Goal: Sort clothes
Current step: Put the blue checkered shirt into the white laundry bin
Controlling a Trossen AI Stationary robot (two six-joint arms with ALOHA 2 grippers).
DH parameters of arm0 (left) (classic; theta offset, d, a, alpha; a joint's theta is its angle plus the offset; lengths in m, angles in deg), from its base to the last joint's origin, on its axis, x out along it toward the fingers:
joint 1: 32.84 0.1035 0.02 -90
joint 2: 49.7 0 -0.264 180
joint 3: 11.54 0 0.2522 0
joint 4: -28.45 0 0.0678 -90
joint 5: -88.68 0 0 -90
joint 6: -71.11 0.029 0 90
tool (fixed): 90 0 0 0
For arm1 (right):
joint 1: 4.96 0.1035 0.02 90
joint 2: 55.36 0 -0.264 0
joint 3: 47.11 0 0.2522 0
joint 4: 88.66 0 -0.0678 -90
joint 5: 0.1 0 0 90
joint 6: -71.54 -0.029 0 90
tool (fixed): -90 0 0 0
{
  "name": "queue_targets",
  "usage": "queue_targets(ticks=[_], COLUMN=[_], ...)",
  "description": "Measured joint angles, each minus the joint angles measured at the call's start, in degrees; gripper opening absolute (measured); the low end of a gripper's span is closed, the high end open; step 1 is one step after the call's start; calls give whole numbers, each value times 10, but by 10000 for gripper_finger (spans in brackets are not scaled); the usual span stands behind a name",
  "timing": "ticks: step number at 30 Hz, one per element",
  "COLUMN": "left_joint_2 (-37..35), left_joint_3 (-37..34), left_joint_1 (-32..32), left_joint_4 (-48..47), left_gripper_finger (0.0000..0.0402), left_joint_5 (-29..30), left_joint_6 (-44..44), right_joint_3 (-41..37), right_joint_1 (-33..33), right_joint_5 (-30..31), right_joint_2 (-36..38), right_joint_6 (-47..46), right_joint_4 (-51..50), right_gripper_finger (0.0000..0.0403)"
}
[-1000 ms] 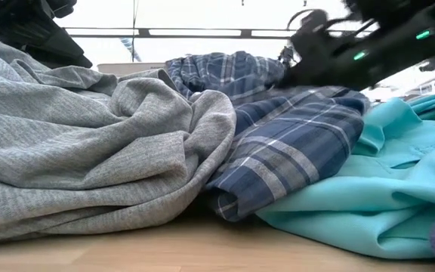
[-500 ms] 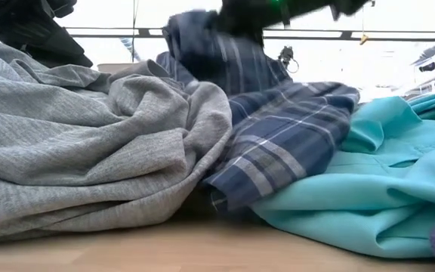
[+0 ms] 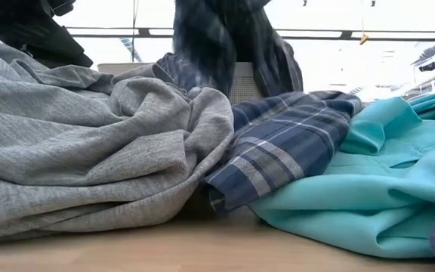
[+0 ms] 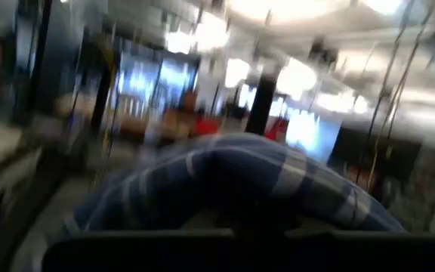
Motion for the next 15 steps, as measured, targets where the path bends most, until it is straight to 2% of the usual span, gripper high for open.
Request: queue_targets(ticks=[5, 9, 12, 13, 15], left_joint_2=[0, 0, 0, 0, 0], left_joint_3=[0, 0, 0, 0, 0], left_joint_1=[0, 3, 11, 14, 18], left_joint_4=[-2, 0, -2, -4, -4], left_gripper_finger=[121, 121, 121, 121, 121], left_joint_5=[18, 27, 27, 28, 27], left_joint_6=[13, 16, 23, 27, 29], right_joint_3=[134, 270, 369, 386, 360], right_joint_1=[-49, -67, -73, -75, -80], right_joint_5=[-71, -121, -130, -131, -131], right_joint_2=[-60, -153, -226, -246, -259], right_joint_6=[-6, -24, -25, -25, -25], right_joint_4=[-2, -15, -71, -89, -67], right_gripper_finger=[6, 6, 6, 6, 6])
